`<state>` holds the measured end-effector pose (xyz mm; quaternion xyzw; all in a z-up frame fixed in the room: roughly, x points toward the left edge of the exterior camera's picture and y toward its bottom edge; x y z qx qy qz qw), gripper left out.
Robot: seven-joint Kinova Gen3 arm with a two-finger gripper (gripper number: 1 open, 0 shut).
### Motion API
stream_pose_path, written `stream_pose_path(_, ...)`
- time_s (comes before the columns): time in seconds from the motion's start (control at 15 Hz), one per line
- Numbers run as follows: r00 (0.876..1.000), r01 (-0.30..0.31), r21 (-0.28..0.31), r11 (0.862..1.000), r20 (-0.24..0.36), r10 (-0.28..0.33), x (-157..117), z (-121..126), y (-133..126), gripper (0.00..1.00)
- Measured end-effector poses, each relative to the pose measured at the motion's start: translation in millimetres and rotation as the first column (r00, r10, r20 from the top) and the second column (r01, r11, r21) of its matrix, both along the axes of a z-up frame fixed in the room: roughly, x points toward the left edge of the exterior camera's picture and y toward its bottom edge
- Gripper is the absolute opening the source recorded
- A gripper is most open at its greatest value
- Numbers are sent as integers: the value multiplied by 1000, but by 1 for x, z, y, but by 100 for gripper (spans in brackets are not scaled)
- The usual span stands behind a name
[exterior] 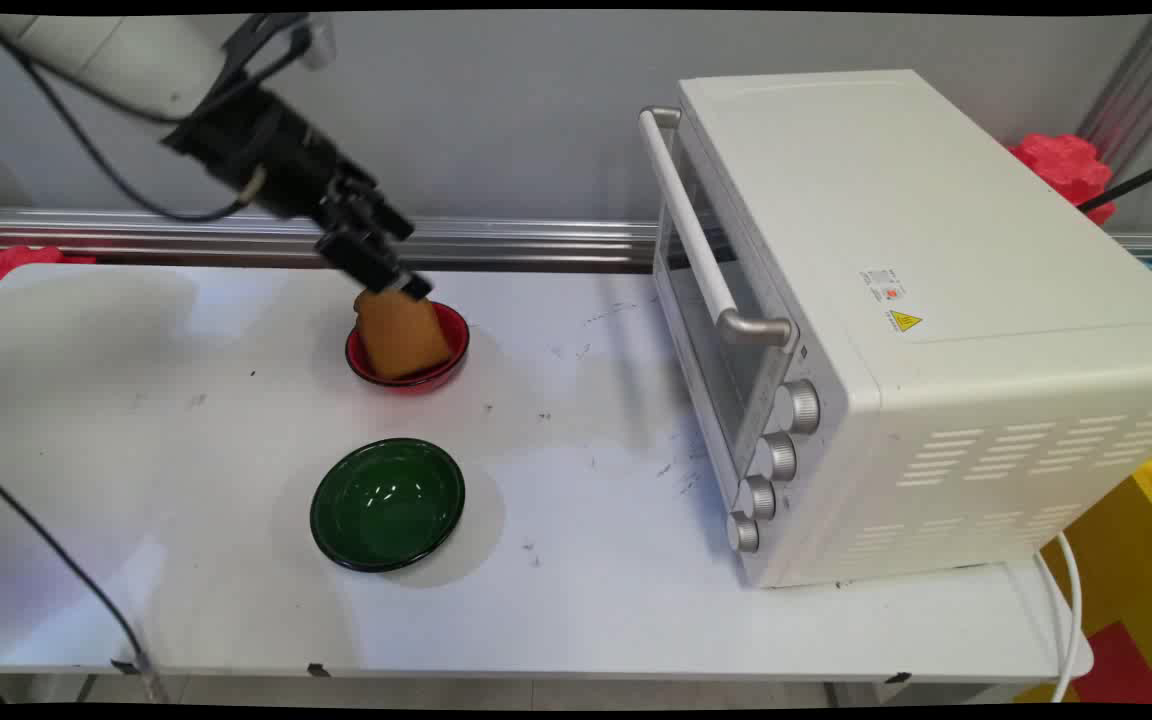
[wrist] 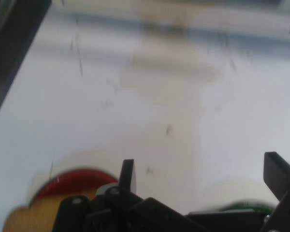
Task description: Open the oven
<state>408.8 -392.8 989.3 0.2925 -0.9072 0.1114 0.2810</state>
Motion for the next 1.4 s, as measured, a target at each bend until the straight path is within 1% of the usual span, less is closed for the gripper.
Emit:
stream_pose_path(0.33, 997, 6, -37, 999, -74, -9, -23, 24, -25, 100)
stream_pose_path(0.53, 992, 19, -60, 998, -126, -26, -40, 40, -43, 100)
stream_pose_path(0.8, 984, 40, -80, 996, -172, -53, -58, 53, -61, 100)
stream_pose_path(1.07, 978, 71, -105, 992, -189, -90, -73, 62, -78, 100)
stream_pose_path(1.4, 973, 130, -133, 983, -173, -152, -82, 64, -97, 100)
